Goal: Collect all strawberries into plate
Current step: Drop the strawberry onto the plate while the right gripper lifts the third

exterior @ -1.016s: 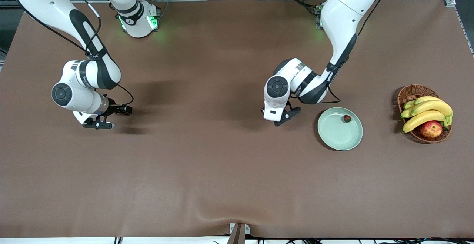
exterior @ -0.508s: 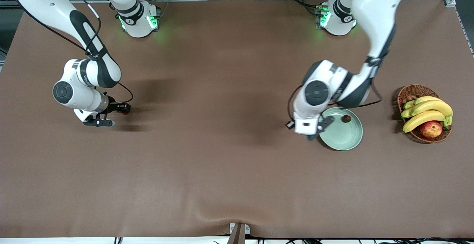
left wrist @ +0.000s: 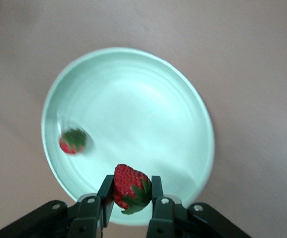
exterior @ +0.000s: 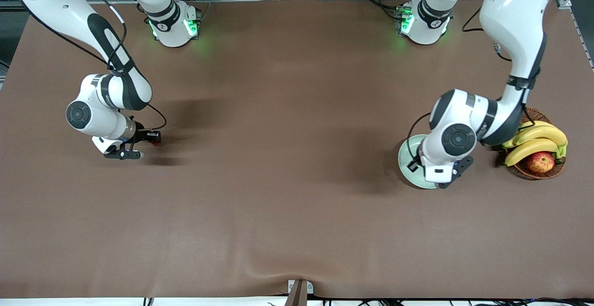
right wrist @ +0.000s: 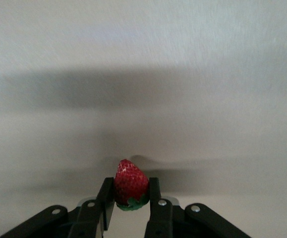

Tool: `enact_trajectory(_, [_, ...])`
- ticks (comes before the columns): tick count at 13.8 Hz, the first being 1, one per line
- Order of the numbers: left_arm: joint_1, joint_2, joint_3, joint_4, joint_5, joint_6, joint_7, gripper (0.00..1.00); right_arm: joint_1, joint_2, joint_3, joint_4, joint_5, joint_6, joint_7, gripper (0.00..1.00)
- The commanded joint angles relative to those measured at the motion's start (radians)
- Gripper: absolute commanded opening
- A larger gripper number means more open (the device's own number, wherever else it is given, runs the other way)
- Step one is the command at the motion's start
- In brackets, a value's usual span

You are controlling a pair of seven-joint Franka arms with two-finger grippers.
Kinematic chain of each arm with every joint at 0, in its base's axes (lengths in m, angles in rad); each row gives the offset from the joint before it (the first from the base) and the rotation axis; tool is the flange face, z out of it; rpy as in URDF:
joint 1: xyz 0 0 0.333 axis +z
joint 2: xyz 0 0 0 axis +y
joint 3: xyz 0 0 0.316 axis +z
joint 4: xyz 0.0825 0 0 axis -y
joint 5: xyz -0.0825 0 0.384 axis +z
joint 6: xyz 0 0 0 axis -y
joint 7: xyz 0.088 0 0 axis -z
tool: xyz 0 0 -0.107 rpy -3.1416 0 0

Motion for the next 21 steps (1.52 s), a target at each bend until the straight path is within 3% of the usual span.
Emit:
enact_trajectory(1, [0.009,0.021,-0.011,0.003,0.040,-0.008,-0.004,0.00,0.039,-0.008,0.009,0.085,0.051,-0.052,0.044,0.00])
enact_trajectory(4, [0.045,0.035,-0.011,0.007,0.053,0.001,-0.002,0.03,0.123,0.015,0.009,0.270,0.204,-0.245,0.154,0.00])
enact_trajectory(5, [0.051,0.044,-0.011,0.010,0.056,0.008,0.001,0.16,0.145,0.034,0.009,0.338,0.234,-0.296,0.207,0.00])
enact_trajectory(6, [0.059,0.044,-0.011,0.010,0.066,0.009,0.012,0.38,0.171,0.050,0.009,0.396,0.252,-0.331,0.271,0.00])
enact_trajectory(7, [0.059,0.038,-0.011,0.010,0.066,0.009,0.010,0.74,0.198,0.066,0.009,0.439,0.268,-0.345,0.335,0.00])
enact_trajectory(8, [0.059,0.035,-0.013,0.012,0.064,0.009,0.010,0.99,0.228,0.078,0.009,0.470,0.283,-0.345,0.409,0.00])
enact_trajectory(15, [0.058,0.004,-0.022,0.012,0.020,0.006,-0.003,1.00,0.516,0.262,0.021,0.738,0.400,-0.281,0.981,0.00])
enact_trajectory(18, [0.053,0.004,-0.057,0.021,-0.025,0.003,-0.019,1.00,0.611,0.334,0.041,0.783,0.403,-0.101,1.138,0.00])
enact_trajectory(21, [0.047,0.010,-0.085,0.024,-0.034,0.000,-0.049,1.00,0.665,0.438,0.113,0.836,0.398,0.100,1.262,0.00])
